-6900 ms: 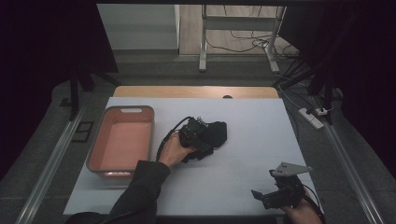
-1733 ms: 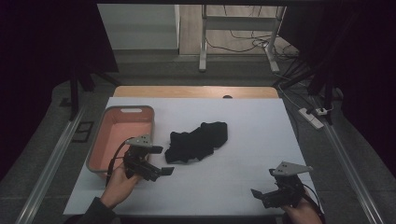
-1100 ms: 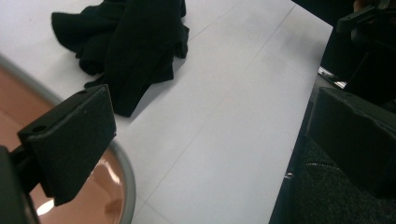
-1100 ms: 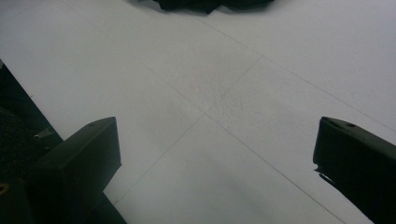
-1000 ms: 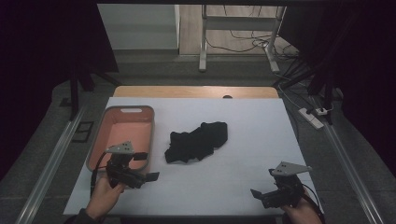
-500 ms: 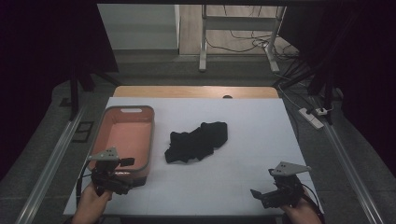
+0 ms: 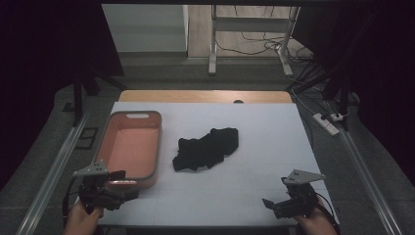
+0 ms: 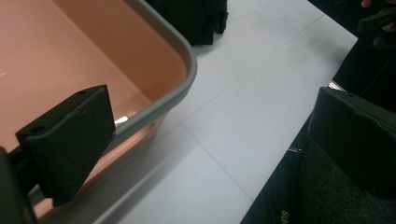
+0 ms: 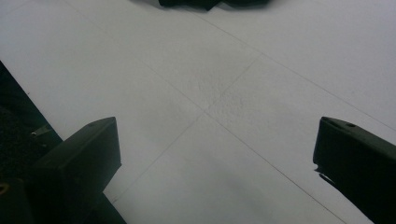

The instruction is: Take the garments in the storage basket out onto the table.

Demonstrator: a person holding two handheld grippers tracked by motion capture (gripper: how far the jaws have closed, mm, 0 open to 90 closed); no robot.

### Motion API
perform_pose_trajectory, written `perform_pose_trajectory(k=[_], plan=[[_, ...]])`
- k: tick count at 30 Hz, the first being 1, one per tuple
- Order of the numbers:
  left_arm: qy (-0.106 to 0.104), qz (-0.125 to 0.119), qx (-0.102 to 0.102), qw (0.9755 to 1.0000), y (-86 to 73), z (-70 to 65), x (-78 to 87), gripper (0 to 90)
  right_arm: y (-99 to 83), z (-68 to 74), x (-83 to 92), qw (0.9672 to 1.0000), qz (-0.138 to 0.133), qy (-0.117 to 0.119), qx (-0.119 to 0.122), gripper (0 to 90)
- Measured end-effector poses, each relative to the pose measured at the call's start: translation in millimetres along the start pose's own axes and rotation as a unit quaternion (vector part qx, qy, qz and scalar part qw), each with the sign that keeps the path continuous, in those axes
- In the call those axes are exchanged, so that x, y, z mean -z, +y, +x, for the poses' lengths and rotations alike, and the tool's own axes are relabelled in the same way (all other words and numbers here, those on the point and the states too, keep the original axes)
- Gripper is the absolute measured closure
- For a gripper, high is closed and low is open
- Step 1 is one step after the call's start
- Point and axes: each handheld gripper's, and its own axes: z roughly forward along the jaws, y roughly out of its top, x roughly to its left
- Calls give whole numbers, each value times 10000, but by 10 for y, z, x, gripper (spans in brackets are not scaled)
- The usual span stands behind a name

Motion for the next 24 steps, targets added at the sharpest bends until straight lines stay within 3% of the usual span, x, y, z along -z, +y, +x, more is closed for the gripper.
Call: perform_pose_trajectory(k=[24], plan=[[355,9,314,9989,-233,69,233,7,7,-2,-9,10000,35,-1,-2,6]])
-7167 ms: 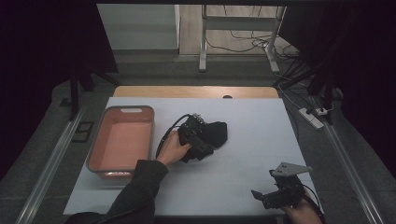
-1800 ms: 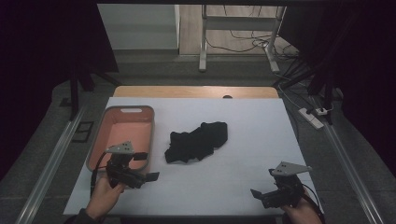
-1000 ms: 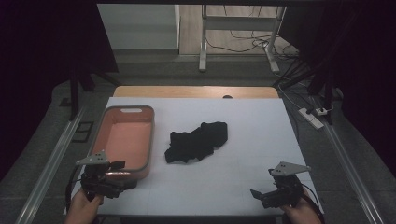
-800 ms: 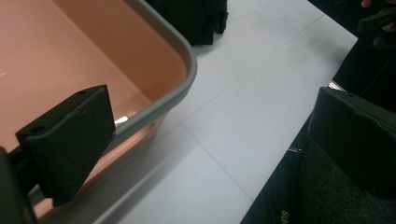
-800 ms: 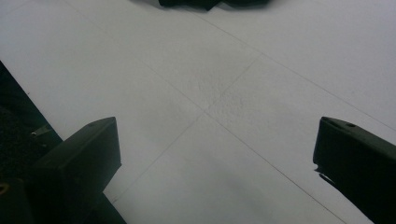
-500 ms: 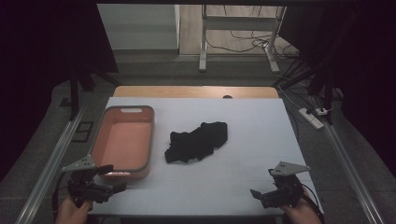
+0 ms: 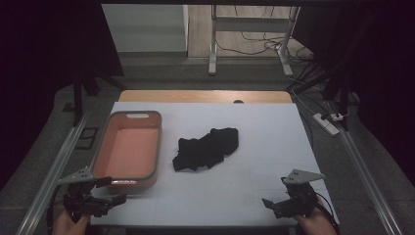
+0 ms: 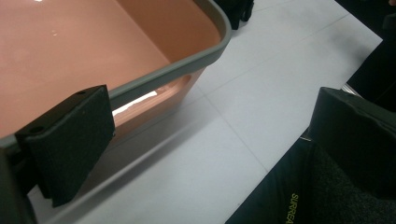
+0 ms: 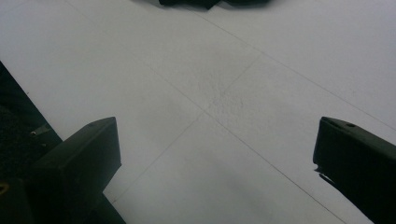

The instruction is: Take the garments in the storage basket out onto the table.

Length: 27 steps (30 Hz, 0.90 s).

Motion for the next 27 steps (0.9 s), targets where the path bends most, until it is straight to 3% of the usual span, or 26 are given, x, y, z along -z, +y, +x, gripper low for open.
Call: perform_pose_trajectory(k=[15,27], plan=[[119,-174,123,9997,-98,37,148,8,0,-2,-2,10000,-4,-4,-10,6],[362,-24,68,9993,-132,9,179,8,5,9,-5,10000,4,-34,-3,6]])
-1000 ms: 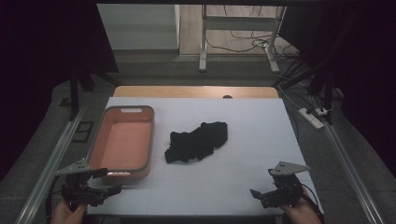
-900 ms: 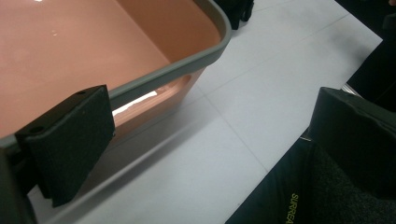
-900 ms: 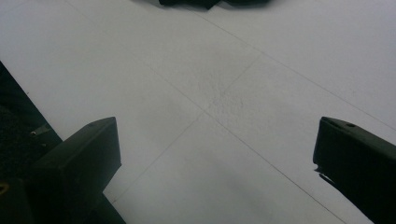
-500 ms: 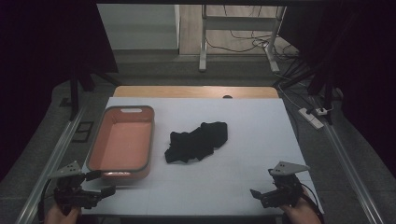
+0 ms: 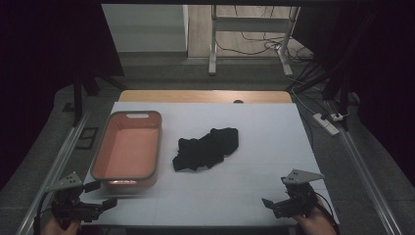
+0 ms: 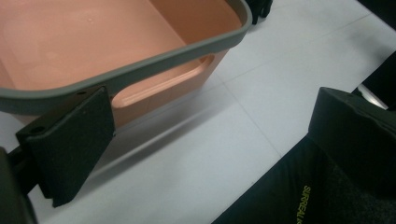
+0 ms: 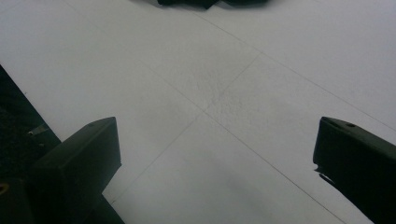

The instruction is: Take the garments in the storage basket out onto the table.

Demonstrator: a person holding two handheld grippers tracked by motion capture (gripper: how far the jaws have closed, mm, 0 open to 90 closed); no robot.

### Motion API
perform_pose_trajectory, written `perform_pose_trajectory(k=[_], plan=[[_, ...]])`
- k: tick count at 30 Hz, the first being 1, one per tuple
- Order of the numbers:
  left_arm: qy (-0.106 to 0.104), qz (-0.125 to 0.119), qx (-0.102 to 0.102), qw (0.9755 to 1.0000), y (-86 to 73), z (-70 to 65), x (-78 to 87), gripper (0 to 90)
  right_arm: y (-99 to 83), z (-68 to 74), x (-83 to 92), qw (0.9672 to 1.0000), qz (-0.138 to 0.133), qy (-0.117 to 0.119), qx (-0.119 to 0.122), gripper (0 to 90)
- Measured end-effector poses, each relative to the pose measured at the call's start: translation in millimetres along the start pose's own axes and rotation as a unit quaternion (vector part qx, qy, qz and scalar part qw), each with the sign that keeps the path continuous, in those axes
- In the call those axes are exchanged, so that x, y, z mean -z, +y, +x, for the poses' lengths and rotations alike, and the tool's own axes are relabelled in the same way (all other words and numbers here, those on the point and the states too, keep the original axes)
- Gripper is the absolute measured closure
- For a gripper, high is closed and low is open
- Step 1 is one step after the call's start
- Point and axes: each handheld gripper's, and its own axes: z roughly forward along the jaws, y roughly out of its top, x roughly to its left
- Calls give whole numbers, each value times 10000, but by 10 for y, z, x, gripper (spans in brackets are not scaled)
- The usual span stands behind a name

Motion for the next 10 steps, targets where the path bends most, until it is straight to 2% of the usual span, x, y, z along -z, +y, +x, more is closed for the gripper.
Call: perform_pose_trajectory(k=[5,10], plan=[[89,135,-12,9999,-12,-16,3,8,4,3,-4,10000,5,-19,8,6],[74,254,-45,9996,6,-24,-27,8,3,2,-12,10000,53,-73,42,6]])
